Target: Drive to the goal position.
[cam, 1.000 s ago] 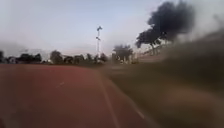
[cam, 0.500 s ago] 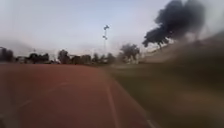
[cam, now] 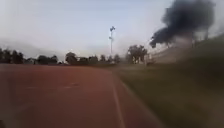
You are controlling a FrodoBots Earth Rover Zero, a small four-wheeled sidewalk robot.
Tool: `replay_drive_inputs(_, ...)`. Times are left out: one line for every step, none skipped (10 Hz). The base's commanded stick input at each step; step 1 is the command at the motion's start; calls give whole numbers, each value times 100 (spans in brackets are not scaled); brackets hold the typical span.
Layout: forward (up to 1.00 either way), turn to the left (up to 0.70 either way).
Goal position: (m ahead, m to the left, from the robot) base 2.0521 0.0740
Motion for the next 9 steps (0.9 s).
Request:
replay_drive_inputs(70,34)
replay_drive_inputs(70,12)
replay_drive_inputs(70,0)
replay_drive_inputs(70,0)
replay_drive_inputs(70,0)
replay_drive_inputs(70,0)
replay_drive_inputs(70,0)
replay_drive_inputs(70,-11)
replay_drive_inputs(70,-28)
